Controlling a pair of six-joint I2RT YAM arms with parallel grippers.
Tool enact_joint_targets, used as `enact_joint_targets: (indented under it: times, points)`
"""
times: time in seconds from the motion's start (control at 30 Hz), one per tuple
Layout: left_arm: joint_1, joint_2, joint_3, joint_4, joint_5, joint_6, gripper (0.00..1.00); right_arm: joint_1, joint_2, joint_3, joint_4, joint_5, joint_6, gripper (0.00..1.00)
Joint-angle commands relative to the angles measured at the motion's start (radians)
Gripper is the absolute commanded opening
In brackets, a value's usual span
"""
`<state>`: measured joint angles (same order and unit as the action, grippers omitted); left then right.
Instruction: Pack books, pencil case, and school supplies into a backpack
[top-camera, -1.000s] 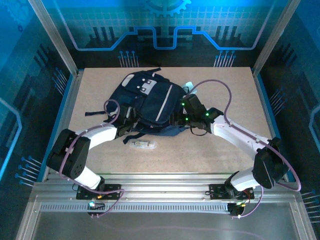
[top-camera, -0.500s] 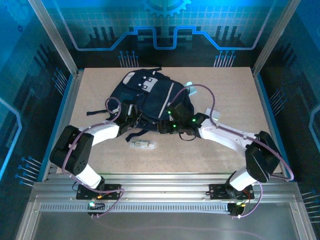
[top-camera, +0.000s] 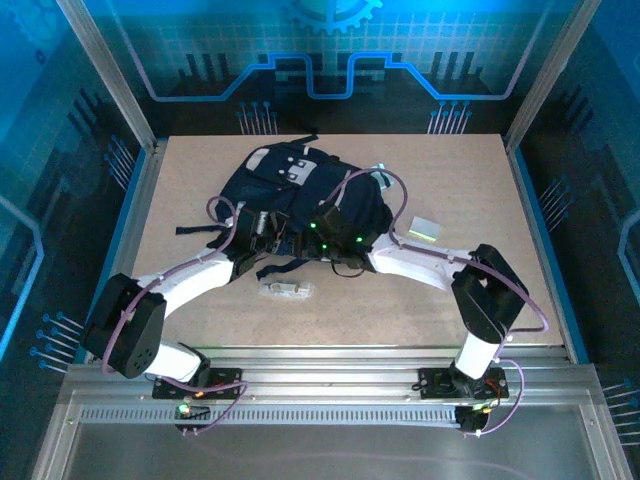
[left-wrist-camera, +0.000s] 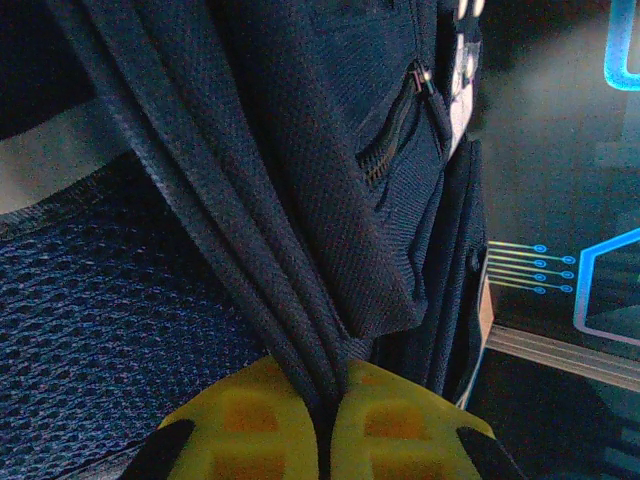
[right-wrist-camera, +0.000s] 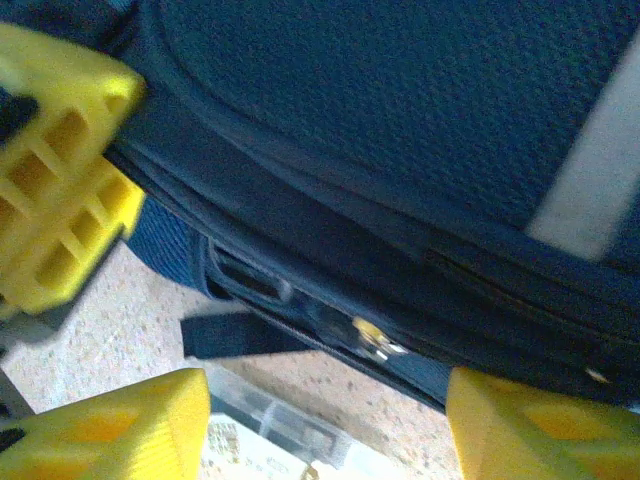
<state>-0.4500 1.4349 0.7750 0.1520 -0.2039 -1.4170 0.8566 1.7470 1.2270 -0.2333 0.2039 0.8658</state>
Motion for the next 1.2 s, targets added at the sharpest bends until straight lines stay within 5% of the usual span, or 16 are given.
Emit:
enact_joint_targets:
  times: [0.0,0.33,0.37,0.43,0.7,0.93,1.17]
  points:
    - [-0.027,-0.039,-0.006,0.078,0.001,-0.032,0.0,0.028,0.055,0.072,-0.004,0.162,0.052,0.64]
    - [-0.04,-0.065,-0.025,0.1,-0.007,-0.04,0.0,0.036,0.186,0.145,-0.101,0.408,0.041,0.37]
    - [-0.04,-0.068,-0.026,0.1,-0.011,-0.037,0.0,0.035,0.189,0.15,-0.105,0.417,0.031,0.3]
    - [-0.039,-0.068,-0.027,0.088,-0.027,-0.03,0.0,0.03,0.182,0.151,-0.106,0.413,-0.007,0.0]
    - [0.051,-0.059,-0.035,0.049,-0.03,0.069,0.0,-0.056,0.064,0.073,-0.139,0.246,-0.287,0.0]
    - [0.196,-0.052,-0.011,0.006,0.08,0.193,0.0,-0.248,-0.03,0.042,-0.259,0.013,-0.596,0.0]
    - [0.241,-0.052,0.007,-0.024,0.128,0.266,0.0,-0.464,-0.027,0.107,-0.29,-0.109,-0.72,0.0]
